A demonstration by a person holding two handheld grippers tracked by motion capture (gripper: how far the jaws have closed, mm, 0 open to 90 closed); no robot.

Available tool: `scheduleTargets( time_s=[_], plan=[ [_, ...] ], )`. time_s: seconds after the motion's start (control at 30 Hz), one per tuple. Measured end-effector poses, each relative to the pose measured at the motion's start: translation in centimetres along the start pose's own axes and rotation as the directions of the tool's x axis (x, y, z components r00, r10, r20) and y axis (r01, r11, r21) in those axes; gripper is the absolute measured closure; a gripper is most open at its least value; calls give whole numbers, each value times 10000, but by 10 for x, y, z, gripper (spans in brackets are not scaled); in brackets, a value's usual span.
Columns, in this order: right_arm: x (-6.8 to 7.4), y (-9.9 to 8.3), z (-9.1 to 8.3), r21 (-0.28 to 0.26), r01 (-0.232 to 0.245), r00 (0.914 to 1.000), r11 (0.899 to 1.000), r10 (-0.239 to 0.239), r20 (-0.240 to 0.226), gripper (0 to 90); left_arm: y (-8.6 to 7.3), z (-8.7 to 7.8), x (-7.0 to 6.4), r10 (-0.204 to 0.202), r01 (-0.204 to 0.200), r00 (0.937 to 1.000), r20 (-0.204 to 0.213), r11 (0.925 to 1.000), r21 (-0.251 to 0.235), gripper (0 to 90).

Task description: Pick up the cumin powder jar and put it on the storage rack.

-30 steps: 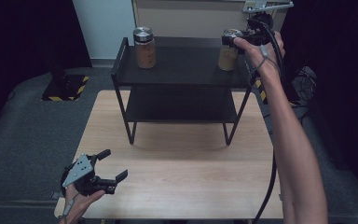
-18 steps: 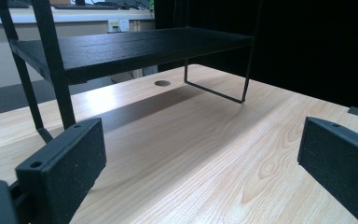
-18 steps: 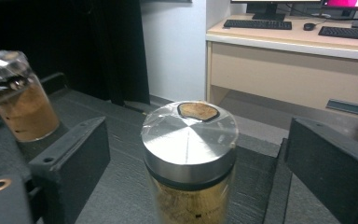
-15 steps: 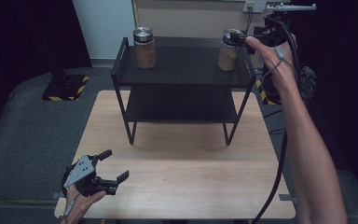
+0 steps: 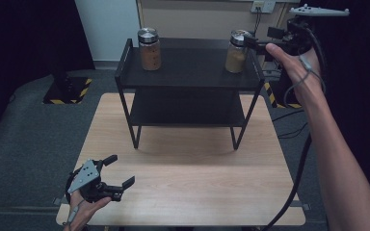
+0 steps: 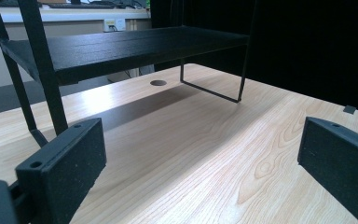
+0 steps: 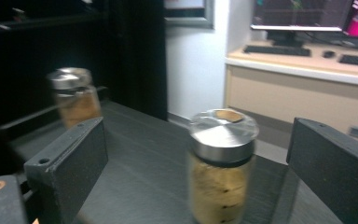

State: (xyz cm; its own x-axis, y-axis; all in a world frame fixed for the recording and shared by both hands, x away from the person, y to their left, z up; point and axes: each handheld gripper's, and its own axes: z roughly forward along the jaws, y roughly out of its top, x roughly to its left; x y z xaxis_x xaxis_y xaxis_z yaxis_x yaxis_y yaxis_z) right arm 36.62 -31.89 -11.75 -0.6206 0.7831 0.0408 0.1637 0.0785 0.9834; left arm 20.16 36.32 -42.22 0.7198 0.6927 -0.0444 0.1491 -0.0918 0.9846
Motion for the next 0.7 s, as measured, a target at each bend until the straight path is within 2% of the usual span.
scheduleTargets(
  time_s=[0.17,0.4,0.7],
  plan=[
    [6,-19,-21,-61,499,9980,9987,-501,-381,54,0,1,-1,10,-10,10000,10,10000,8,0],
    [8,-57,-44,-507,680,9933,9964,-724,-905,50,0,1,-2,5,-5,10000,-10,10000,9,0],
    [14,-96,-61,-531,927,9877,9943,-986,-1218,48,0,1,-2,-16,16,10000,-34,10000,51,0]
  ],
)
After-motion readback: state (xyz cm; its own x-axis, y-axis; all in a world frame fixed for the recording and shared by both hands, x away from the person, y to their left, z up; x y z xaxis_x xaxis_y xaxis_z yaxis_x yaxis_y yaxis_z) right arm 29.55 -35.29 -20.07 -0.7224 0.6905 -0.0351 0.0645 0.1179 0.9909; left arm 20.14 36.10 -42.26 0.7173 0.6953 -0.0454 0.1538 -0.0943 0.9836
